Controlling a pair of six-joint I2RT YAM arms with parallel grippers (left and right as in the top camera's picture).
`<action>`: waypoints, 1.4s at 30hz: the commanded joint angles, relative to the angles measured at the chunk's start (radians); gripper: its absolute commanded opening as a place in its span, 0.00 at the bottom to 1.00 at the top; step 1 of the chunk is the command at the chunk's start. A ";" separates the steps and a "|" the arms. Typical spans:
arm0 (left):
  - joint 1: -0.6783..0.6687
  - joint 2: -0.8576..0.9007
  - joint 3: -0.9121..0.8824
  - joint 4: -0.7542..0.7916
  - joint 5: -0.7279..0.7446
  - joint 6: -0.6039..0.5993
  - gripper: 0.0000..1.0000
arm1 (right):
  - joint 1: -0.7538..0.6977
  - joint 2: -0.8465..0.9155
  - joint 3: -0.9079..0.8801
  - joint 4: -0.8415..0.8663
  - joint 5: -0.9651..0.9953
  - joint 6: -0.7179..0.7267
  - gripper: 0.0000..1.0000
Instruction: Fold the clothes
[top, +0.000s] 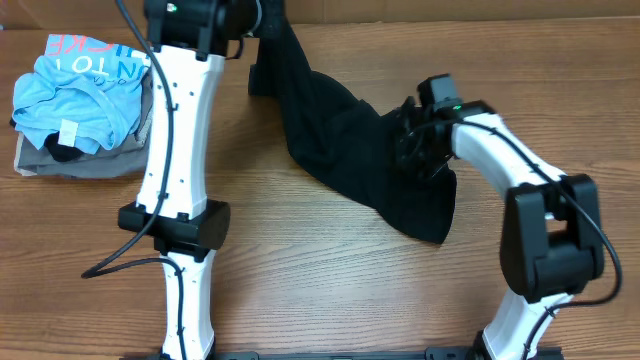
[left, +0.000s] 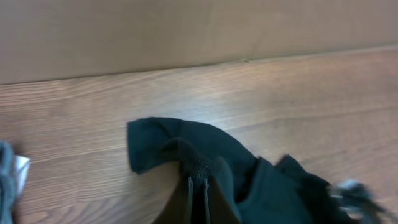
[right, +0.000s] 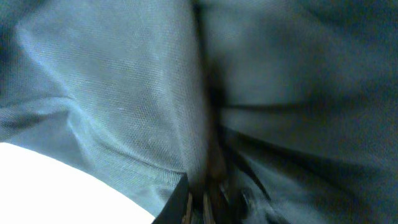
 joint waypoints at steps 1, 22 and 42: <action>0.069 -0.106 0.005 0.015 -0.021 0.014 0.04 | -0.076 -0.162 0.183 -0.084 -0.002 0.001 0.04; 0.156 -0.242 0.003 -0.302 -0.029 0.023 0.04 | -0.418 -0.340 0.558 -0.781 0.016 -0.122 0.04; 0.155 -0.194 -0.261 -0.282 -0.071 0.032 0.04 | -0.255 -0.342 -0.347 -0.478 -0.158 -0.051 0.28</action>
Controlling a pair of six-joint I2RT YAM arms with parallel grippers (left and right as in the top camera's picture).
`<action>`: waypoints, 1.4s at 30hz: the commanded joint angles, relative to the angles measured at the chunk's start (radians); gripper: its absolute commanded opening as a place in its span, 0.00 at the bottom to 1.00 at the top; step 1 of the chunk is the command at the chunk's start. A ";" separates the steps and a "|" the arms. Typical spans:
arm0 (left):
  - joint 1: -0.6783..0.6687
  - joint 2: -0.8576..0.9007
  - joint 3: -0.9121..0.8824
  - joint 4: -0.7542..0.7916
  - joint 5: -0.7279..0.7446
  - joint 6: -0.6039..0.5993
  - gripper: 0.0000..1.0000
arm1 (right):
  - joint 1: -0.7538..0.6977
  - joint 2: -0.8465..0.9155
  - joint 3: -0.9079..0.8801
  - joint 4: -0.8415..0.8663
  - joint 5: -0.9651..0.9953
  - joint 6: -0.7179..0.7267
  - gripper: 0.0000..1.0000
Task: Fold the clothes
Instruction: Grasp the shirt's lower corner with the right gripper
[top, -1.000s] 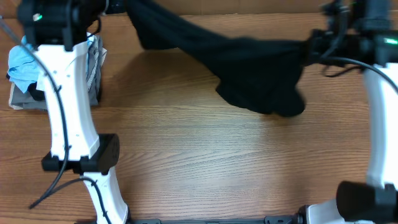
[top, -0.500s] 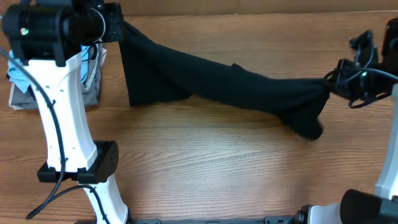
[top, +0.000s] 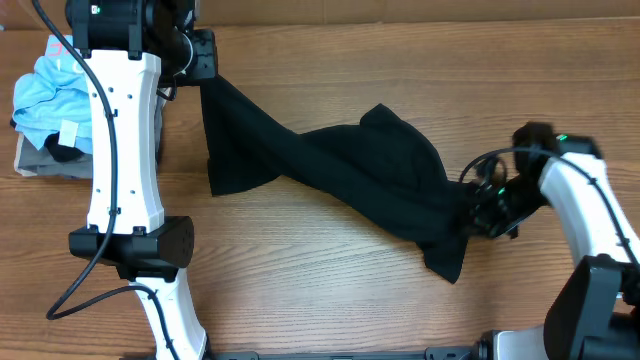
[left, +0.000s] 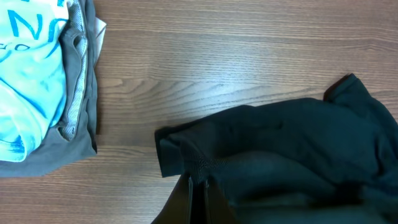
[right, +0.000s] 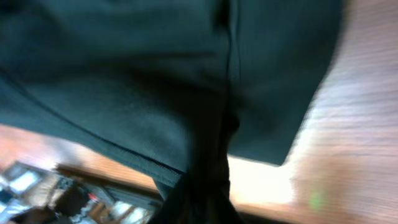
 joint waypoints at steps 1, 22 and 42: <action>-0.001 -0.014 0.005 0.014 -0.029 0.013 0.04 | 0.061 -0.009 -0.064 0.013 -0.050 0.027 0.36; -0.001 -0.014 0.005 0.072 -0.028 0.013 0.04 | 0.185 -0.038 -0.031 0.377 0.199 0.216 0.65; -0.001 -0.014 0.005 0.072 -0.028 0.012 0.04 | 0.193 -0.038 -0.214 0.674 0.092 0.332 0.18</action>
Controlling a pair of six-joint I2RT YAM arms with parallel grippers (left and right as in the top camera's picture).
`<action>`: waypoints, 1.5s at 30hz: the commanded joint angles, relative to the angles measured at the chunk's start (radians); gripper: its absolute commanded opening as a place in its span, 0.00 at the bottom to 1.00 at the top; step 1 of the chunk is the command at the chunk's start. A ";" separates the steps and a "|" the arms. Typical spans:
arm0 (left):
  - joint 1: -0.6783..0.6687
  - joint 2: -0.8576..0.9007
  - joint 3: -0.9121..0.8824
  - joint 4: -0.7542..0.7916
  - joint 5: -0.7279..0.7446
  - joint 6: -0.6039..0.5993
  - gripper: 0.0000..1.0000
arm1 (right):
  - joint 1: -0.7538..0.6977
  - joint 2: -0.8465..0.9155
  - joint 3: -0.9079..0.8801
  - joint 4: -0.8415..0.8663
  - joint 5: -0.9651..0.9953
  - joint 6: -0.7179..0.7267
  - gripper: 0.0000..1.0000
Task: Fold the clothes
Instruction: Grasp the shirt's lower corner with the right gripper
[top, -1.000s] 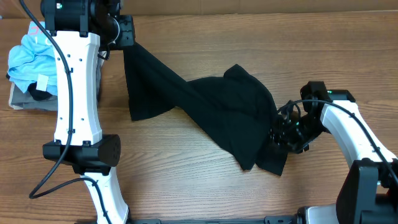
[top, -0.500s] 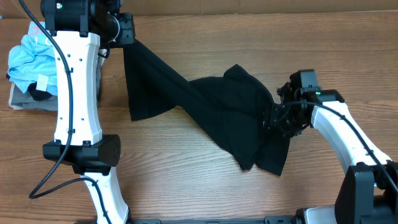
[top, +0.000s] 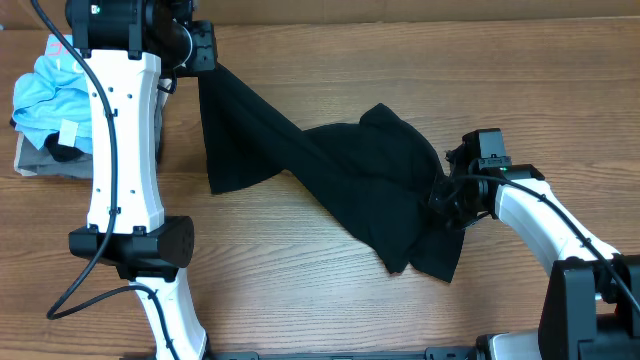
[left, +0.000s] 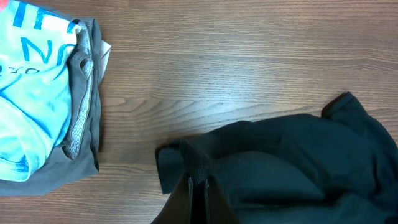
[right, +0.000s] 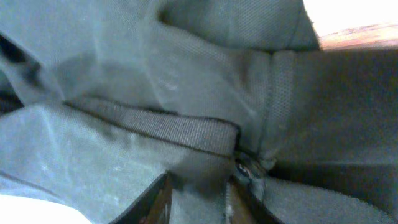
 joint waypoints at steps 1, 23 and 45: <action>-0.001 -0.014 0.006 0.008 -0.017 0.012 0.04 | 0.005 -0.019 -0.004 0.008 -0.027 0.010 0.11; -0.001 -0.030 0.042 0.040 -0.009 0.013 0.04 | 0.234 -0.133 0.274 -0.468 -0.033 -0.178 0.04; -0.001 -0.029 0.042 0.043 -0.010 0.013 0.04 | 0.341 -0.156 0.102 -0.251 0.018 -0.037 0.67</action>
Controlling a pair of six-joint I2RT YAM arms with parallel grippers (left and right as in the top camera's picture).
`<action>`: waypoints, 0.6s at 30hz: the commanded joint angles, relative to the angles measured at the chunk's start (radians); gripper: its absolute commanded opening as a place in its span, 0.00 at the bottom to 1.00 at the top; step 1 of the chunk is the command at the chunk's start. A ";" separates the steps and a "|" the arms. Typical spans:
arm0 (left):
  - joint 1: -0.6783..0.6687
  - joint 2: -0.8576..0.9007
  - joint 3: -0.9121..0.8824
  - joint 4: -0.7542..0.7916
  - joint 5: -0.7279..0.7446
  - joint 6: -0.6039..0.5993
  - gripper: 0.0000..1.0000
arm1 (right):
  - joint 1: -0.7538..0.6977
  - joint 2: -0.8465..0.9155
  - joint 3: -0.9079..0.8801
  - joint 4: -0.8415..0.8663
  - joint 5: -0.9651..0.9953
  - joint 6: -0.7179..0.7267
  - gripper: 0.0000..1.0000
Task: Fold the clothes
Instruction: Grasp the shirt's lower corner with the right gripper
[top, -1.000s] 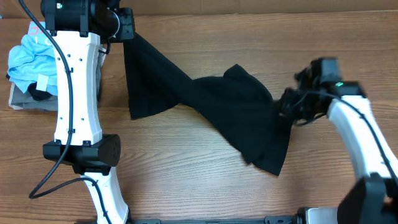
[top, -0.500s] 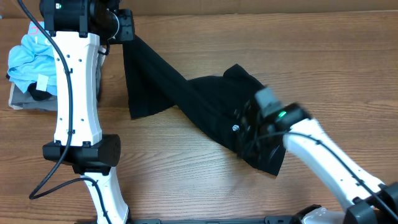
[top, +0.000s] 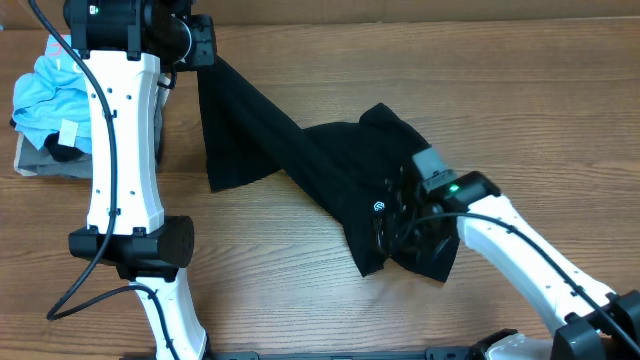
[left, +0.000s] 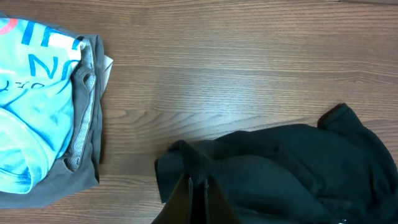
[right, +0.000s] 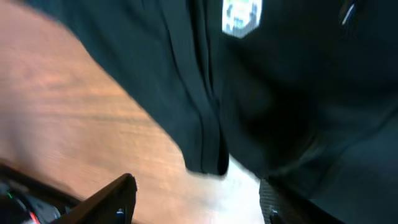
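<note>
A black garment (top: 290, 140) lies stretched from the back left to the front middle of the table, a small white logo (top: 380, 207) showing near its lower end. High at the back left, my left gripper (top: 203, 45) is shut on its upper corner; the left wrist view shows the jaws (left: 198, 183) pinching cloth (left: 280, 162). My right gripper (top: 393, 225) hovers over the garment's lower end. In the right wrist view its fingers (right: 118, 196) stand wide apart around nothing (right: 199, 208), with the black cloth (right: 280, 74) beyond them.
A pile of clothes, light blue shirt on grey (top: 70, 100), sits at the back left corner and shows in the left wrist view (left: 37, 124). A brown wall (top: 450, 10) runs along the table's far edge. Bare wood (top: 280, 290) lies in front.
My right gripper has moved left from the garment's right end to over its lower part and now stands open. The lower end has bunched leftward and a white logo shows. The left gripper has hardly moved.
First both grippers held the garment near the back middle, close together. Then the left was at the back left and the right far right, the cloth stretched between. Then the right came inward and the cloth slackened. Now the right is open and the left still holds.
</note>
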 joint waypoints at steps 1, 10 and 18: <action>-0.001 -0.029 0.028 0.011 -0.006 0.013 0.04 | -0.016 -0.024 0.032 0.040 0.008 -0.025 0.67; -0.001 -0.011 0.017 0.014 -0.006 0.012 0.04 | 0.011 0.061 0.008 0.186 -0.016 -0.186 0.66; -0.002 -0.010 0.012 0.014 -0.006 0.011 0.04 | 0.010 0.164 0.008 0.369 0.001 -0.282 0.66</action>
